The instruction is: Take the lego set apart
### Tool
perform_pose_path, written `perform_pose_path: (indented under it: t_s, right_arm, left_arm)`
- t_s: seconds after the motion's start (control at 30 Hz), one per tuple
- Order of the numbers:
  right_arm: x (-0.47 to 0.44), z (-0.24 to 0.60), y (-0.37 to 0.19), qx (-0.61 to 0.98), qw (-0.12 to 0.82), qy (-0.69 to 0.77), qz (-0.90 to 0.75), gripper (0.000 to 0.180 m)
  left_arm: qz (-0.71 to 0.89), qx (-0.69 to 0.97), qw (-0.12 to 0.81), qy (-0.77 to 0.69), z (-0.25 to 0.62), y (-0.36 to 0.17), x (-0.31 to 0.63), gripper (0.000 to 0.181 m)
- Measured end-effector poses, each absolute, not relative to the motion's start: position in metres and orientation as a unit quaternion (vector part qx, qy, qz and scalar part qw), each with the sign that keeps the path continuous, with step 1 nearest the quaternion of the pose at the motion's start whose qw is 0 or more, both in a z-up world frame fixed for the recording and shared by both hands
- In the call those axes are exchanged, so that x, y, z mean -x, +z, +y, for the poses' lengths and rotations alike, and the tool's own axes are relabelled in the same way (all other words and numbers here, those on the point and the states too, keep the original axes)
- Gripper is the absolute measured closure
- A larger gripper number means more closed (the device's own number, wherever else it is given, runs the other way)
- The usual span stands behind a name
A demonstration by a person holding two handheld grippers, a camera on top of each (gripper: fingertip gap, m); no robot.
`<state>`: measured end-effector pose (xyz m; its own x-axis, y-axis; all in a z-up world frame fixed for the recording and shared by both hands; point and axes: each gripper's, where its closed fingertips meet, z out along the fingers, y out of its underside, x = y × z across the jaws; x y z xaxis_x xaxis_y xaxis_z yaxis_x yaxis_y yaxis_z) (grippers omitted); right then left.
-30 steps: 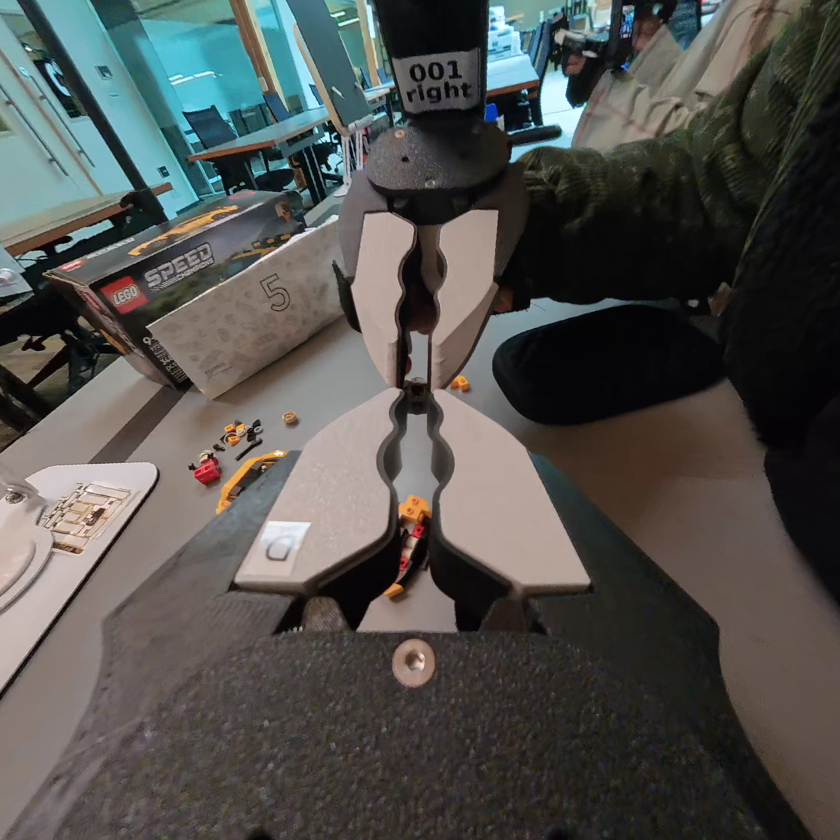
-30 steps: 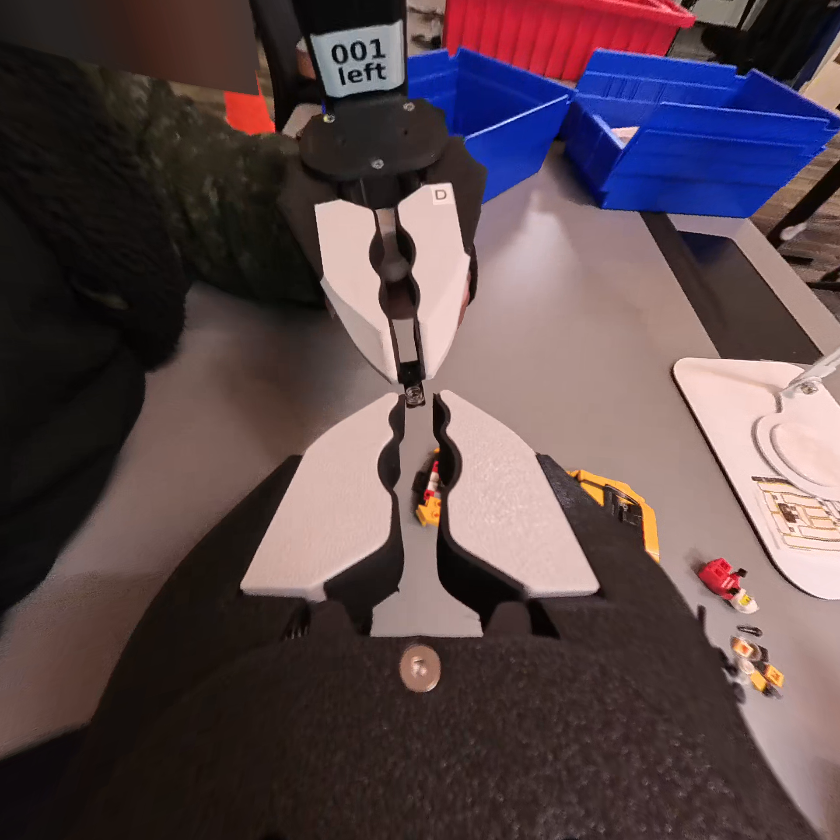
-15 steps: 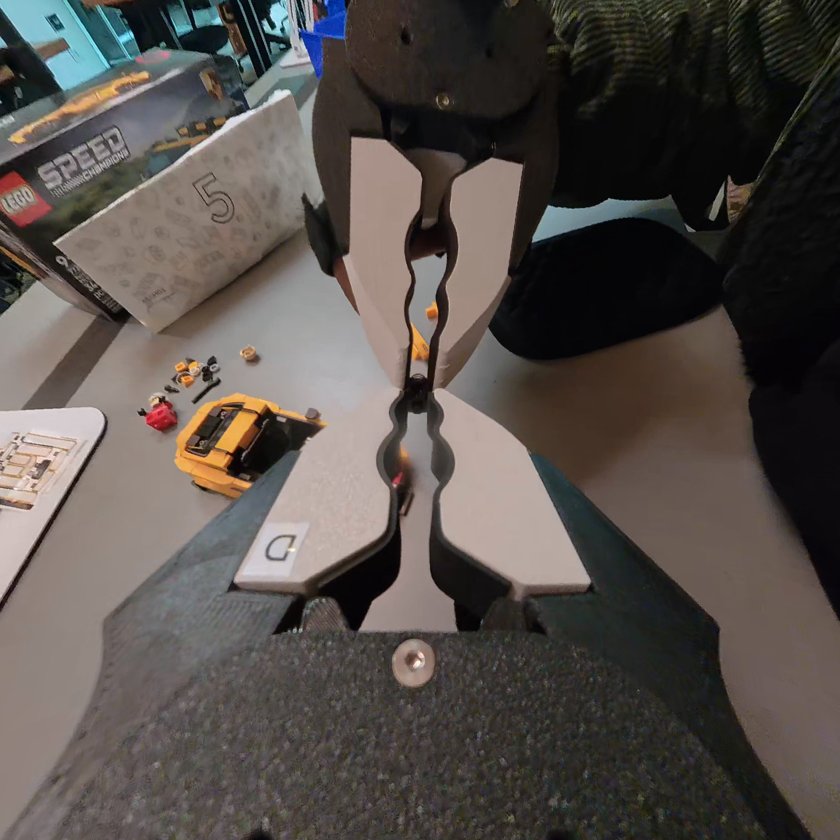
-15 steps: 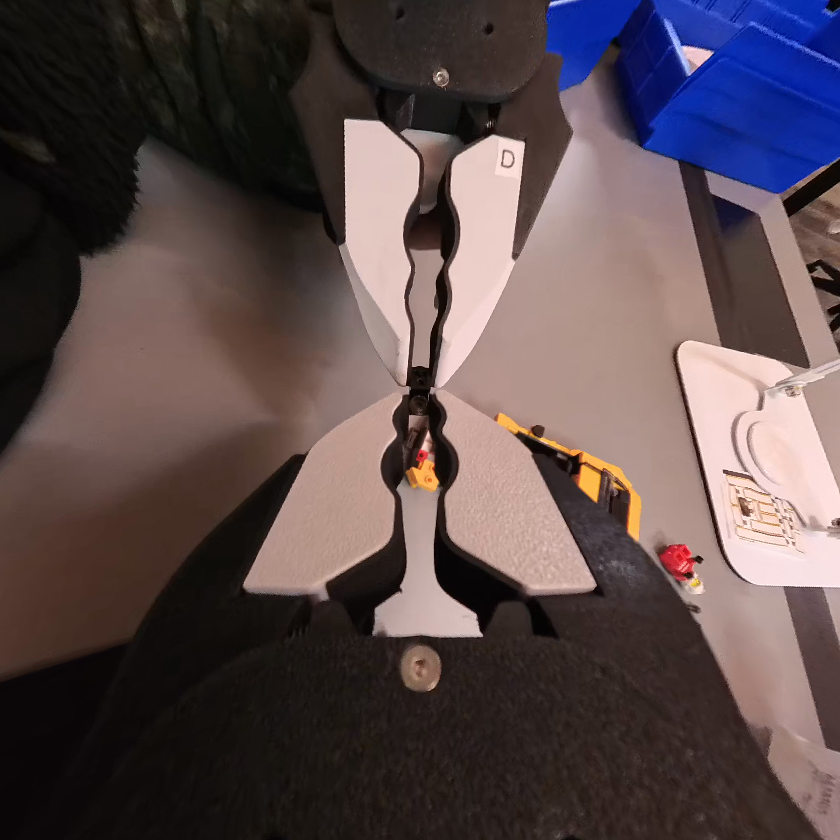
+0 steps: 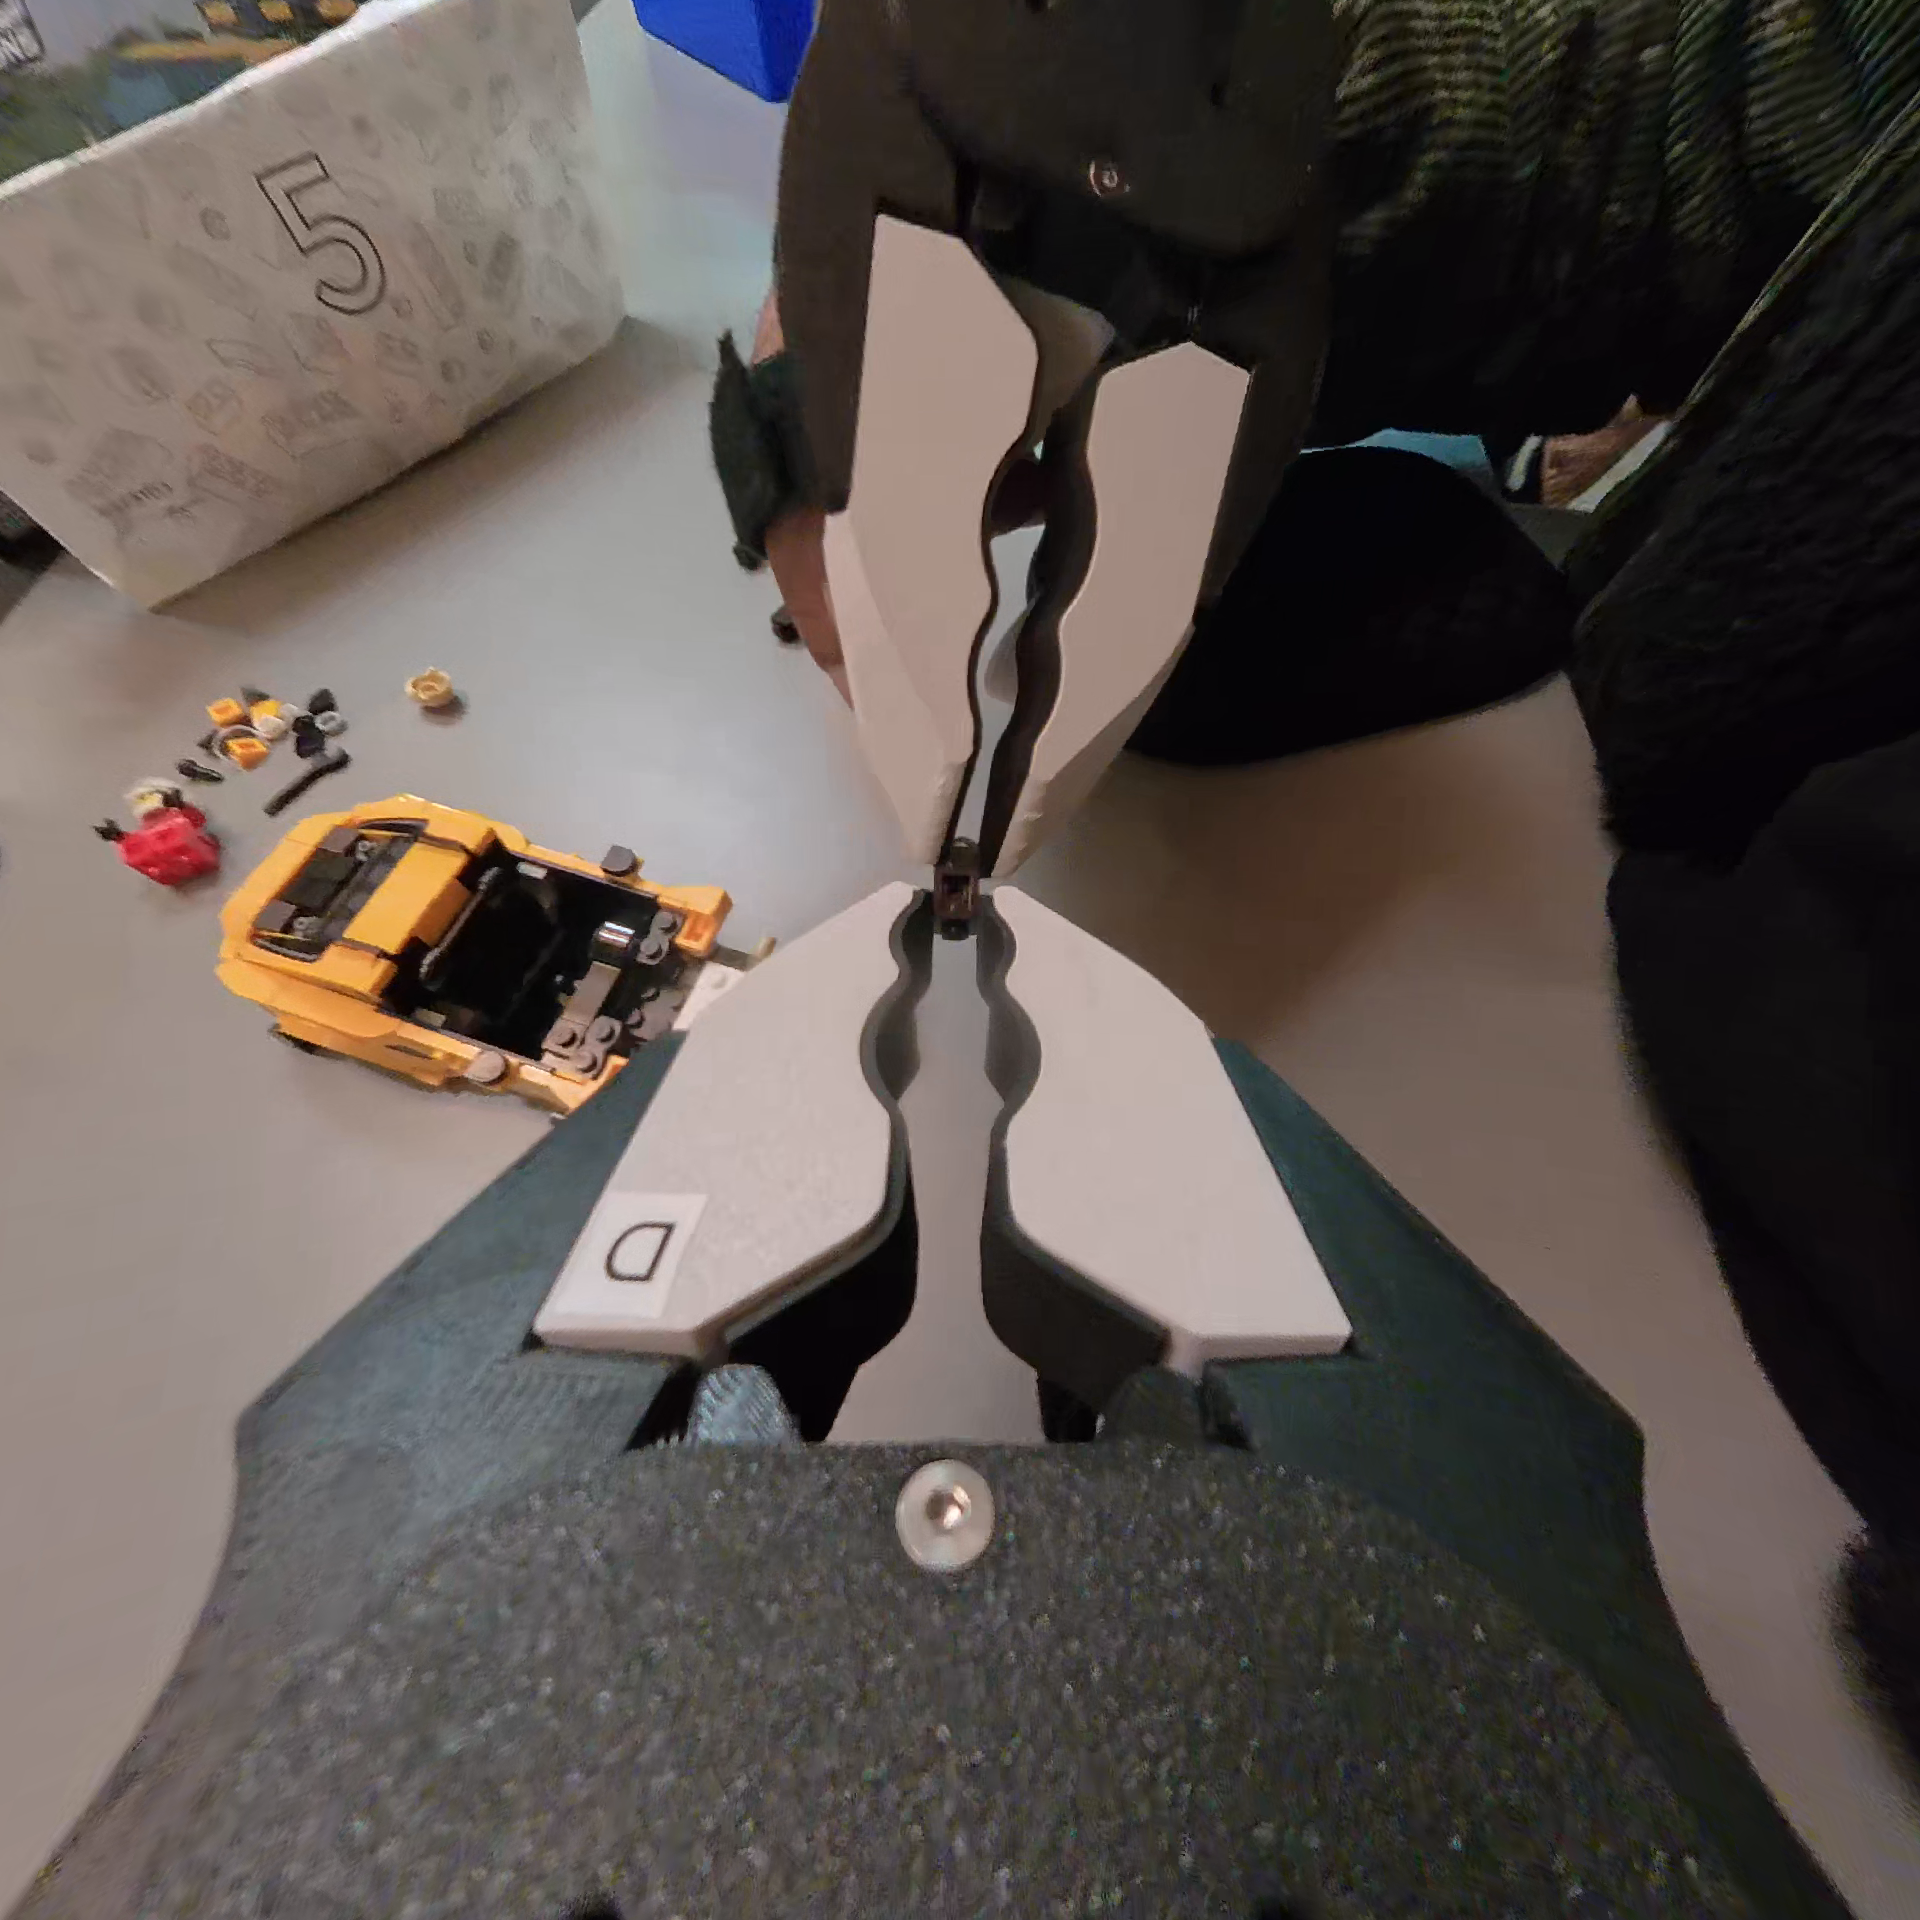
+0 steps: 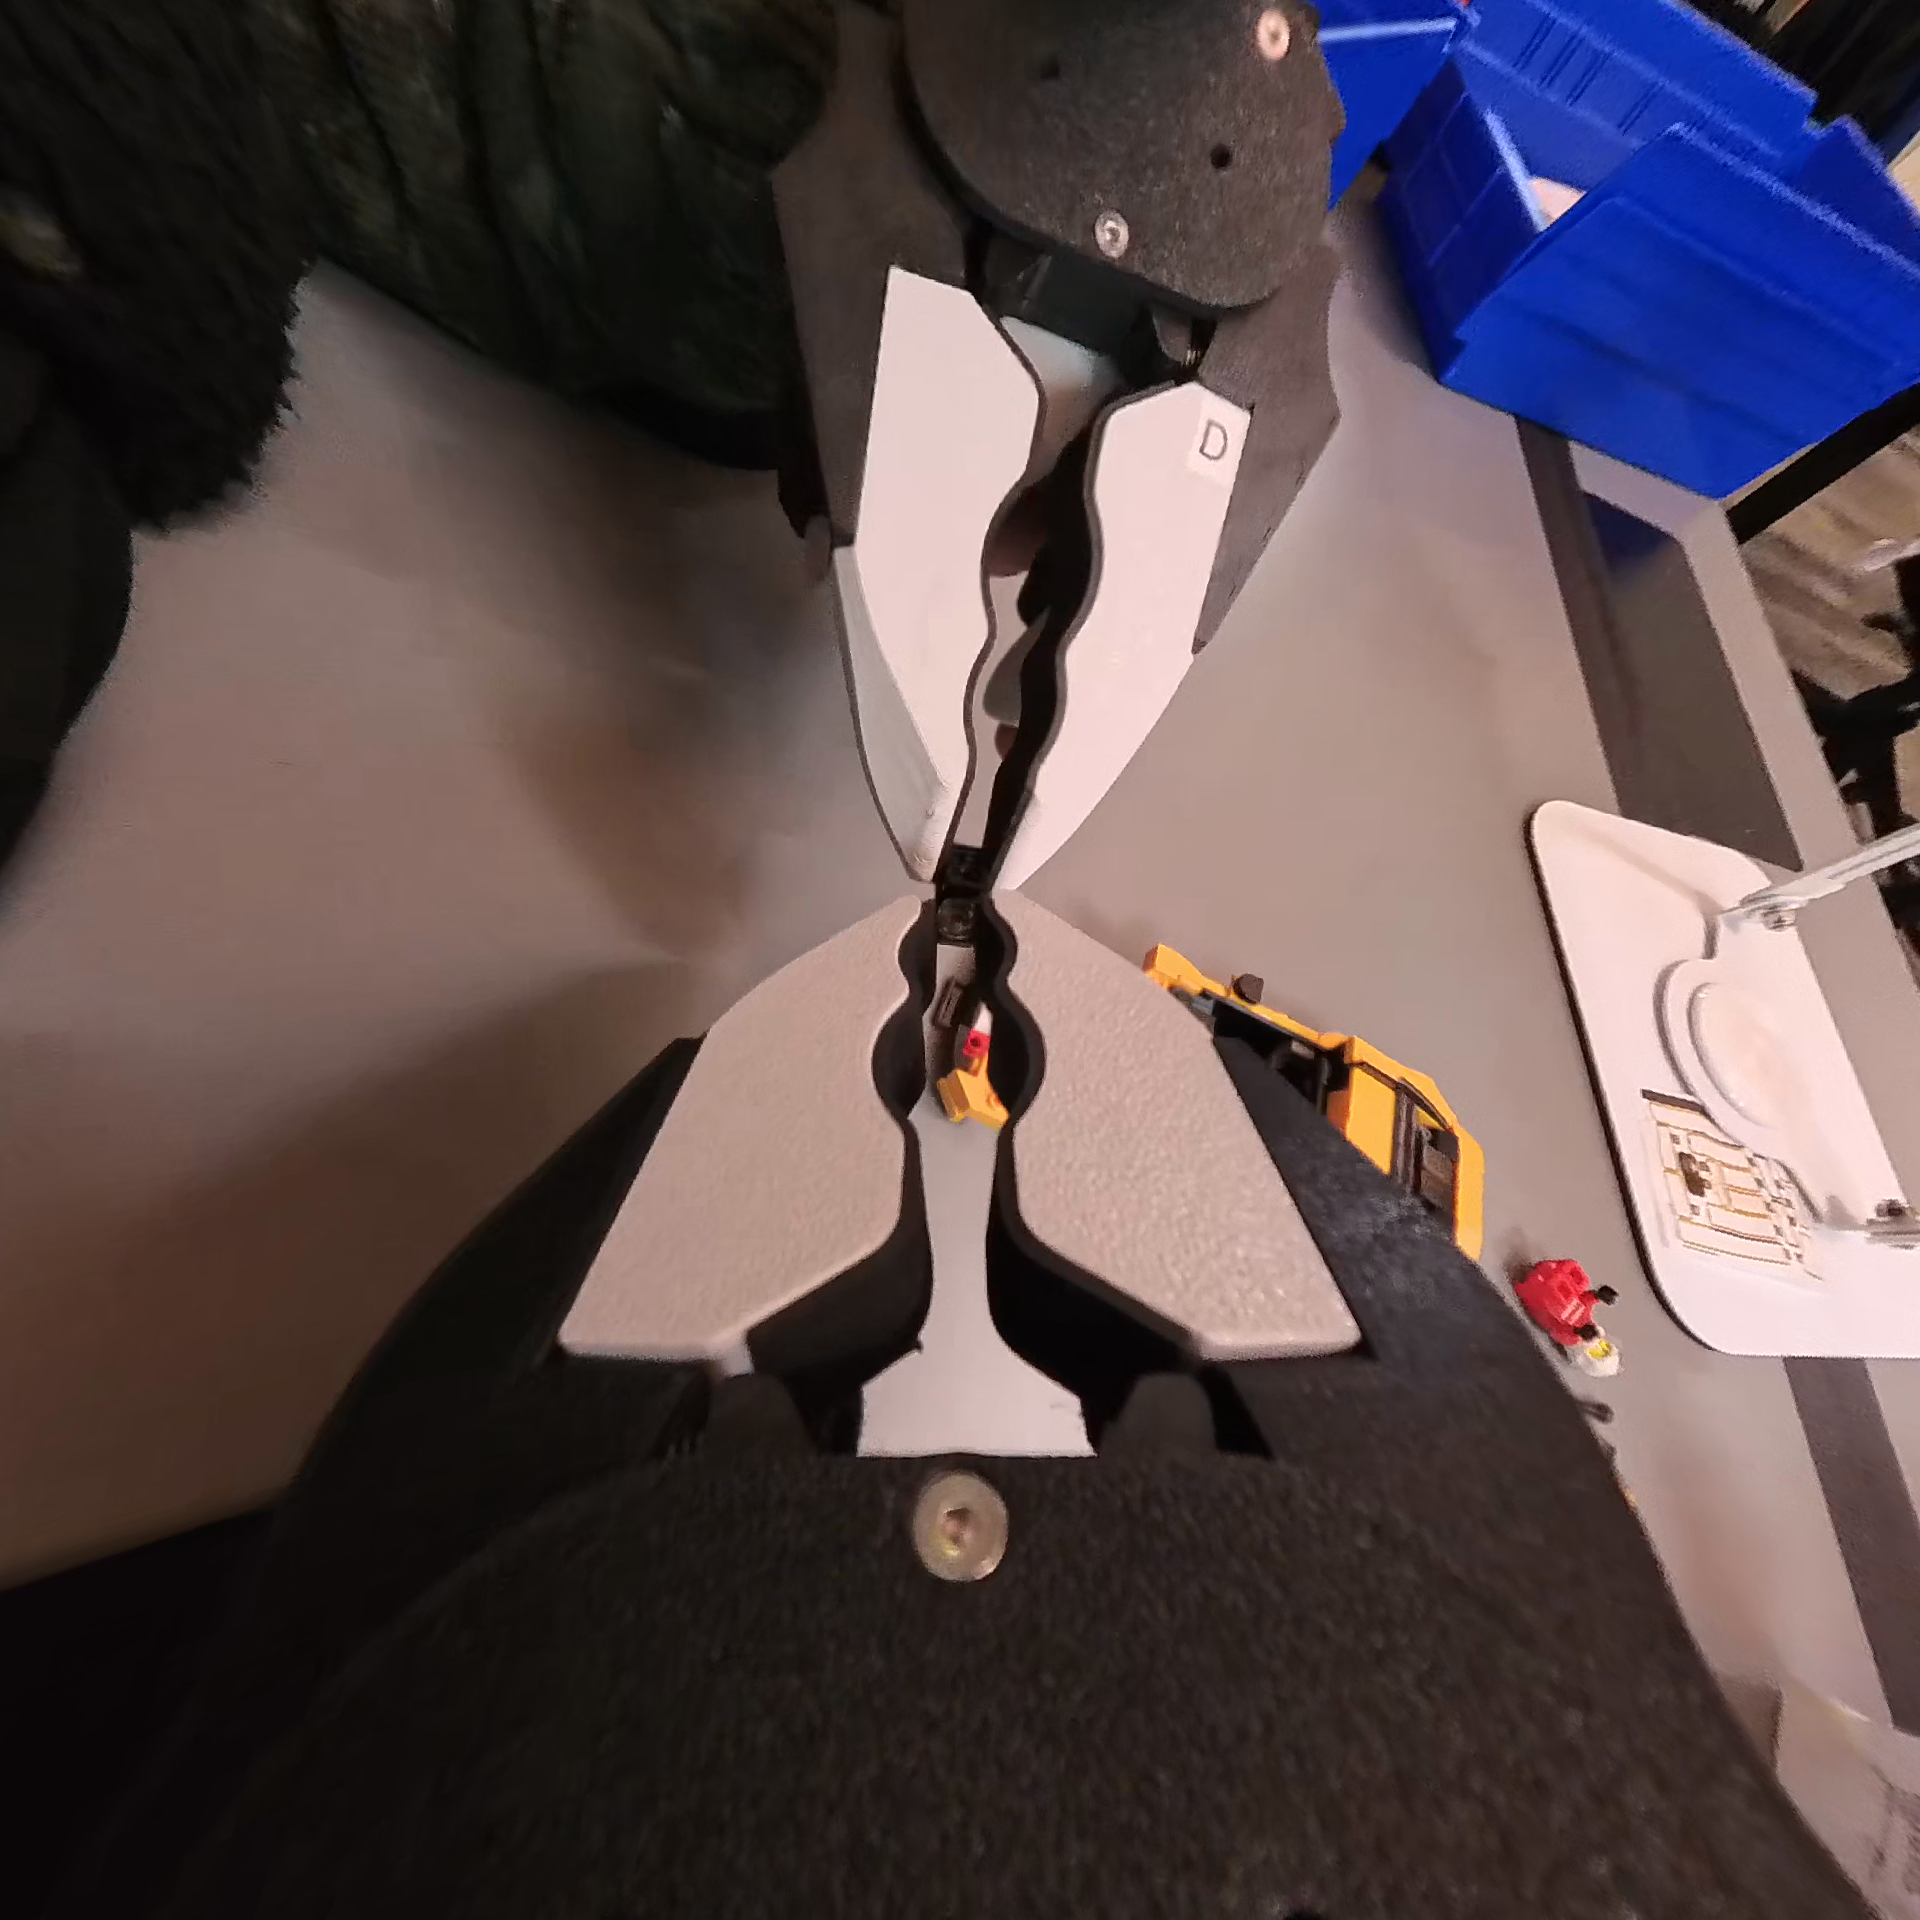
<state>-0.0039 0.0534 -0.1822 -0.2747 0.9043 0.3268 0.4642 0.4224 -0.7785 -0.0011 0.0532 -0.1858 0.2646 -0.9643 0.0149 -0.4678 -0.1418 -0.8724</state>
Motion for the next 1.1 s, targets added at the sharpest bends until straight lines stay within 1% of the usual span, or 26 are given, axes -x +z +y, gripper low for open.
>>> perform_pose_path:
  t_s: [0.03,0.1,0.17,0.2,0.27,0.37,0.57,0.73,1.03,1.1]
  right_arm:
    - [0.004,0.053,-0.18,0.454,0.401,0.289,-0.741,0.173]
    - [0.003,0.05,-0.167,0.45,0.416,0.328,-0.719,0.173]
    - [-0.002,0.056,-0.166,0.462,0.42,0.322,-0.711,0.173]
    - [-0.004,0.057,-0.168,0.466,0.422,0.323,-0.708,0.173]
    - [-0.006,0.057,-0.168,0.481,0.417,0.345,-0.69,0.173]
    - [-0.012,0.063,-0.18,0.511,0.395,0.346,-0.681,0.173]
    - [-0.019,0.066,-0.217,0.542,0.341,0.294,-0.71,0.172]
    - [-0.025,0.062,-0.237,0.554,0.295,0.271,-0.73,0.162]
    - [-0.015,0.044,-0.229,0.535,0.298,0.287,-0.737,0.16]
    - [-0.003,0.037,-0.229,0.524,0.306,0.286,-0.742,0.159]
  left_arm:
    - [0.521,0.692,0.392,-0.309,0.054,-0.188,0.002,0.172]
    - [0.542,0.715,0.375,-0.233,0.063,-0.21,0.013,0.173]
    - [0.513,0.688,0.395,-0.328,0.052,-0.188,0.002,0.173]
    - [0.503,0.682,0.404,-0.344,0.052,-0.176,0.001,0.173]
    - [0.505,0.682,0.426,-0.315,0.058,-0.17,0.005,0.173]
    - [0.494,0.694,0.42,-0.314,0.062,-0.177,0.01,0.173]
    - [0.479,0.702,0.425,-0.312,0.069,-0.179,0.014,0.173]
    - [0.482,0.703,0.418,-0.315,0.067,-0.183,0.012,0.173]
    - [0.504,0.701,0.394,-0.315,0.06,-0.193,0.009,0.173]
    - [0.521,0.696,0.37,-0.327,0.051,-0.197,0.008,0.173]
